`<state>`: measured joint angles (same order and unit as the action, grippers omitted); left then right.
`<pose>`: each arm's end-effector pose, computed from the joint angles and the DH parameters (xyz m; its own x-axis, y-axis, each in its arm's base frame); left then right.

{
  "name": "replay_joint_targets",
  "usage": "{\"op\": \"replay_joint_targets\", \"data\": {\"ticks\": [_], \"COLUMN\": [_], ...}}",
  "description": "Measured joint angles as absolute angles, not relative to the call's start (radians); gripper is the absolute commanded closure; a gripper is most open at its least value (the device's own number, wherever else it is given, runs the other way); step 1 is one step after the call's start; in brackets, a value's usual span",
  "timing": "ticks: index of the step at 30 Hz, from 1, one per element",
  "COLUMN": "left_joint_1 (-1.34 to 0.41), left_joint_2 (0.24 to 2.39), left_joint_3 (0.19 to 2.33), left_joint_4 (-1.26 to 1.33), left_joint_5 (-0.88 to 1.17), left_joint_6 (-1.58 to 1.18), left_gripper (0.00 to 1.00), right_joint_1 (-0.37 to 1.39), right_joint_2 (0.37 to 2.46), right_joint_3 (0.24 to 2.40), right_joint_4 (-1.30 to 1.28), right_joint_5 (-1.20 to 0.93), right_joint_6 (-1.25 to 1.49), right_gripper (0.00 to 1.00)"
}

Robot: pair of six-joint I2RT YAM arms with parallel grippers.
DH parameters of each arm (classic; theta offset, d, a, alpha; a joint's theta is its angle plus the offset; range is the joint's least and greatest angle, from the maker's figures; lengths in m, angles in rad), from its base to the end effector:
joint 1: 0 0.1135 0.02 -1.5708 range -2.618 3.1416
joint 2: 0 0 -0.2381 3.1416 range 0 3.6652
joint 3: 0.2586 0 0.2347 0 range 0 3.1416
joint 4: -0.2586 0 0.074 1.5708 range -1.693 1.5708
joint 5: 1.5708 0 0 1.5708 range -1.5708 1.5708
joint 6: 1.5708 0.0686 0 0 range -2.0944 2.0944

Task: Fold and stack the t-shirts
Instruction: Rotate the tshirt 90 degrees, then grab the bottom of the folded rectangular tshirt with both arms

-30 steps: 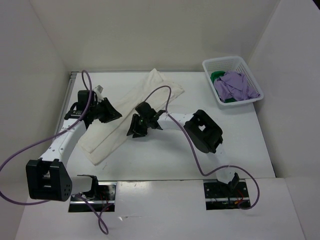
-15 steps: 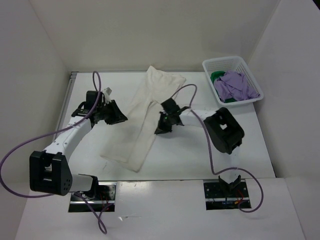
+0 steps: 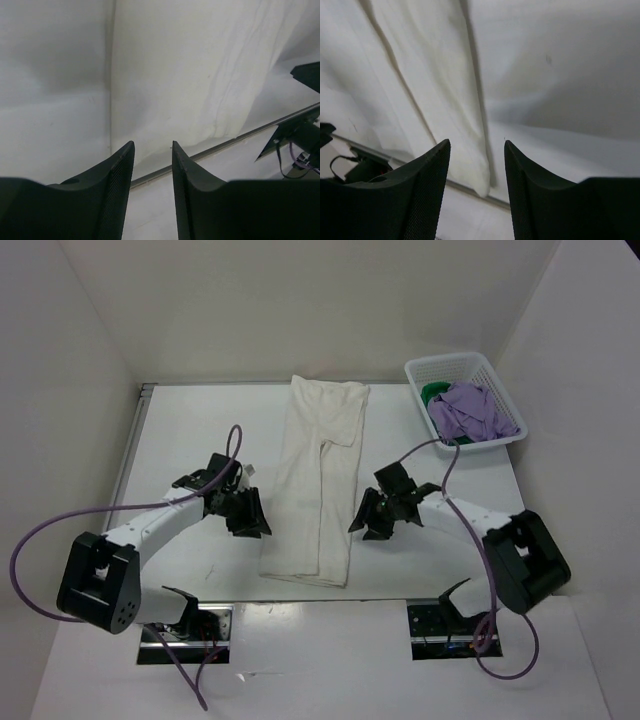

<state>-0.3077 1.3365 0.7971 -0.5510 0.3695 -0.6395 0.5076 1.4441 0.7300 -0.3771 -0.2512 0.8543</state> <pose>0.2346 -0.1005 0.1577 -0.9416 -0.2847 -0.1797 -0.1501 0.8328 -0.5328 0.2237 0.1439 0.1218 -0.9398 0.3131 -0.1367 0.2096 0.8445 0.4928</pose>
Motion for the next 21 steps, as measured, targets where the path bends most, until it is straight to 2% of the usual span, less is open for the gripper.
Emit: {"op": "replay_joint_targets", "data": {"ticks": [3,12,13,15,18,21], "left_joint_1": [-0.345,-0.368,-0.368,-0.368,-0.368,-0.368], "left_joint_2": [1.312,1.34,1.354,1.378,1.412,1.426], "left_joint_3": [0.764,0.746,0.743,0.725,0.675,0.645], "left_joint_4": [-0.591,-0.65,-0.646,-0.632,-0.601,-0.595], "left_joint_5": [0.353,0.285,0.284,0.285,0.295,0.336], "left_joint_6": [-0.664,-0.746,-0.757,-0.77,-0.794,-0.82], "left_gripper": [0.47,0.44,0.44,0.43,0.43,0.51], "right_joint_1": [0.568,0.765,0.777,0.795,0.803,0.803], "right_joint_2": [1.341,1.293,1.293,1.293,1.292,1.291], "right_joint_3": [0.633,0.516,0.512,0.497,0.47,0.445], "right_joint_4": [-0.373,-0.322,-0.308,-0.275,-0.25,-0.232], "right_joint_5": [-0.265,-0.323,-0.328,-0.336,-0.342,-0.347], "right_joint_6": [0.933,1.126,1.14,1.167,1.196,1.213], "right_gripper": [0.47,0.47,0.52,0.53,0.56,0.57]}}
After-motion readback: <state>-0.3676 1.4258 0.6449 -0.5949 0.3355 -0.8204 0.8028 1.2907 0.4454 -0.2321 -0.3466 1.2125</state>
